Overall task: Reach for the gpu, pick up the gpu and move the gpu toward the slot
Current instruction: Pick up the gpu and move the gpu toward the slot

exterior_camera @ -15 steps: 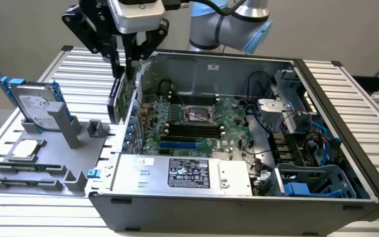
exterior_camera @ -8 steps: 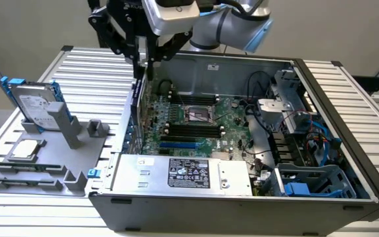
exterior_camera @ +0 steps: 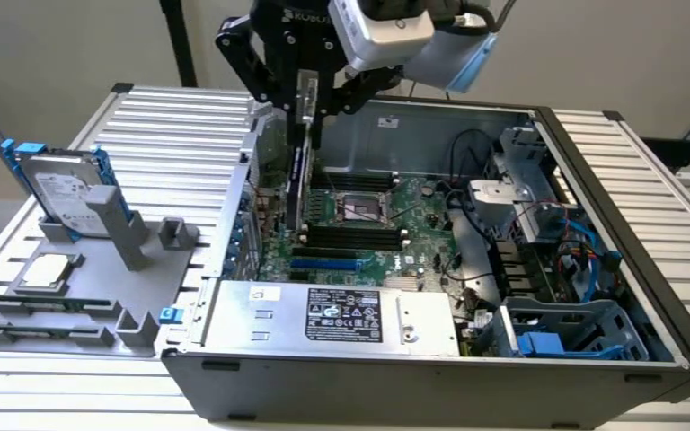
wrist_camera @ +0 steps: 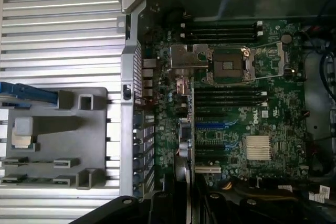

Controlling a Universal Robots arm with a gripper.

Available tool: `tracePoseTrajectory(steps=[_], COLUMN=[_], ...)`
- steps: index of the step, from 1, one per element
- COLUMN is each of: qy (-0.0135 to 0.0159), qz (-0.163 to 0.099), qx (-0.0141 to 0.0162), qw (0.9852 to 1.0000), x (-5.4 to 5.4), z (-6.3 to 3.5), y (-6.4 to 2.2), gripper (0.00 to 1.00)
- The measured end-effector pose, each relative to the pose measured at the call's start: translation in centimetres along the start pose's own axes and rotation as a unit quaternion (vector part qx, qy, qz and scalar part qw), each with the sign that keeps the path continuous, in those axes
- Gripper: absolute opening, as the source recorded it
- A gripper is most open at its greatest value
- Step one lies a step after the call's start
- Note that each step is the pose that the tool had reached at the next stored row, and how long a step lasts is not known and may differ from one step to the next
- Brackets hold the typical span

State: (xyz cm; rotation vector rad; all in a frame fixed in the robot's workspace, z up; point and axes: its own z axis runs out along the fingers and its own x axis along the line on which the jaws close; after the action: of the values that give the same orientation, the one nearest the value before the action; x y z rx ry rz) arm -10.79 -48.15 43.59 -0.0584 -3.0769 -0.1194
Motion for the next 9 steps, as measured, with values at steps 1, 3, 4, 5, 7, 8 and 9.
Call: tracePoseTrajectory(steps=[1, 3, 4, 5, 7, 8, 9], qy=[0.0, 0.0001, 0.0002, 0.0002, 0.0002, 0.0002, 0.0002], qz=[0.0, 0.0, 0.0, 0.0, 0.0, 0.0, 0.0], qx=[0.0, 0.0, 0.0, 0.0, 0.0, 0.0, 0.0], qw=[1.0, 1.0, 1.0, 1.0, 1.0, 1.0, 1.0], x=[-0.5, -1.4, -1.9, -2.3, -3.2, -3.7, -4.1], z=[0.01, 0.07, 0.12, 0.17, 0.29, 0.36, 0.46], y=[0.04, 0.15, 0.25, 0.34, 0.56, 0.71, 0.9], gripper=[0.26, 0.26, 0.26, 0.26, 0.26, 0.26, 0.26])
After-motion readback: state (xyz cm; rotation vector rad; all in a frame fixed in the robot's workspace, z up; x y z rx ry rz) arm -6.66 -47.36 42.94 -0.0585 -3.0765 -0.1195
